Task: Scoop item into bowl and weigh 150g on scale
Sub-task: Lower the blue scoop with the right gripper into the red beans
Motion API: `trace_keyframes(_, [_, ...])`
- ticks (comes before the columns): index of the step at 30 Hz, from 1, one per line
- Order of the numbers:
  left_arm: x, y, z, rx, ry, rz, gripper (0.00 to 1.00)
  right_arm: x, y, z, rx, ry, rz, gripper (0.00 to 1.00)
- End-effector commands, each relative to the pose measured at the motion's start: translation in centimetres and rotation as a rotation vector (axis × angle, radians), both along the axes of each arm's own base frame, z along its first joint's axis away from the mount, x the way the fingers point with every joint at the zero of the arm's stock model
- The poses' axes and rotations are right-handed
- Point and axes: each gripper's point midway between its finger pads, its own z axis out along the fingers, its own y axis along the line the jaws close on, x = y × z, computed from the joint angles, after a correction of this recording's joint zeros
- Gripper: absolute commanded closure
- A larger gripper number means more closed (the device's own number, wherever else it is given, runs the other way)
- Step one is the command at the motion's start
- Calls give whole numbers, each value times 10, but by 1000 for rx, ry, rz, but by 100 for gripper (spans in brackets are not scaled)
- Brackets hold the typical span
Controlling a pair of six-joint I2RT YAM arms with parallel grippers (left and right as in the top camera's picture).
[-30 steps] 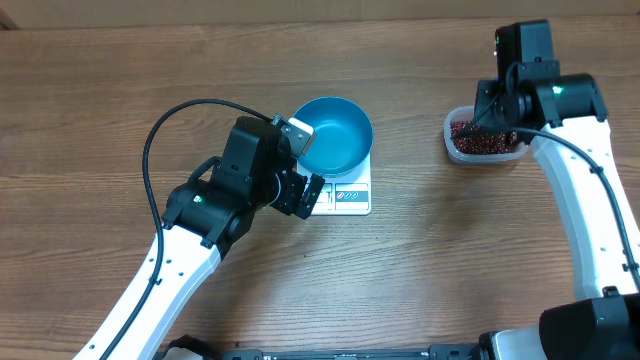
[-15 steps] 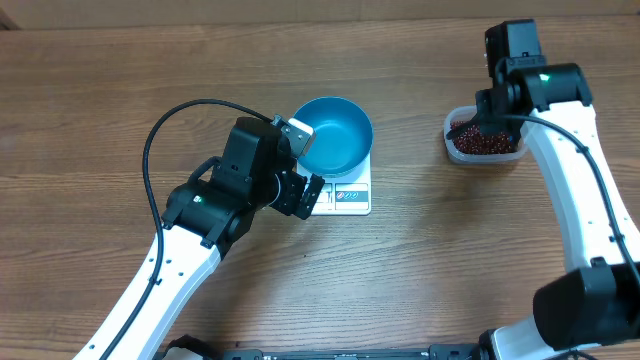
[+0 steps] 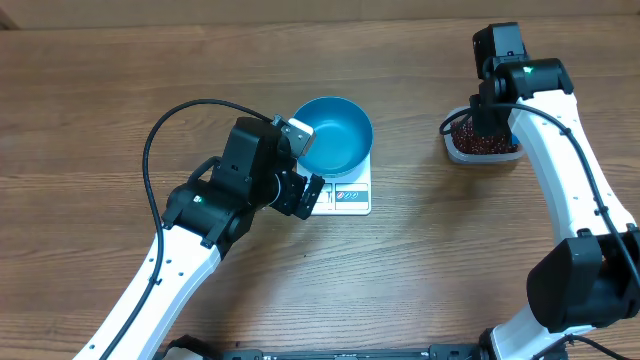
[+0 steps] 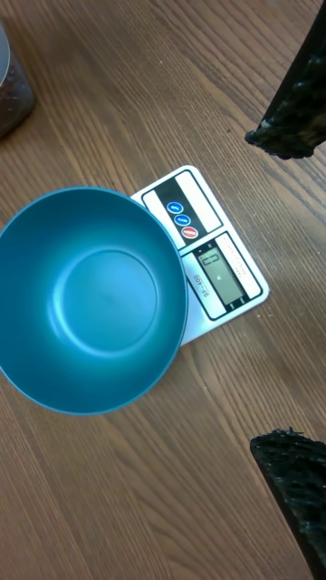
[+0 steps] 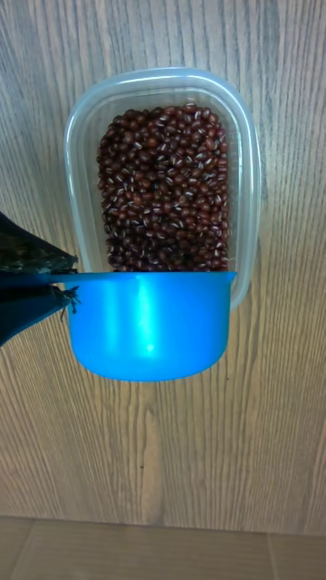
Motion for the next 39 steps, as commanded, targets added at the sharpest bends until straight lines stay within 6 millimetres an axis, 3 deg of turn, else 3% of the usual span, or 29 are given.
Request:
trace_keyframes(1, [0, 0, 0, 1, -2, -19, 0, 8, -5, 7, -20, -29, -10, 96])
trace_keyframes(14, [2, 3, 0, 17, -10, -3, 0, 15, -2, -16, -12, 16, 1, 96])
trace_keyframes(31, [2, 3, 0, 17, -11, -3, 0, 10, 1, -33, -5, 76, 43, 96])
trace_keyframes(39, [2, 3, 0, 17, -11, -3, 0, 5, 2, -58, -3, 164, 44, 96])
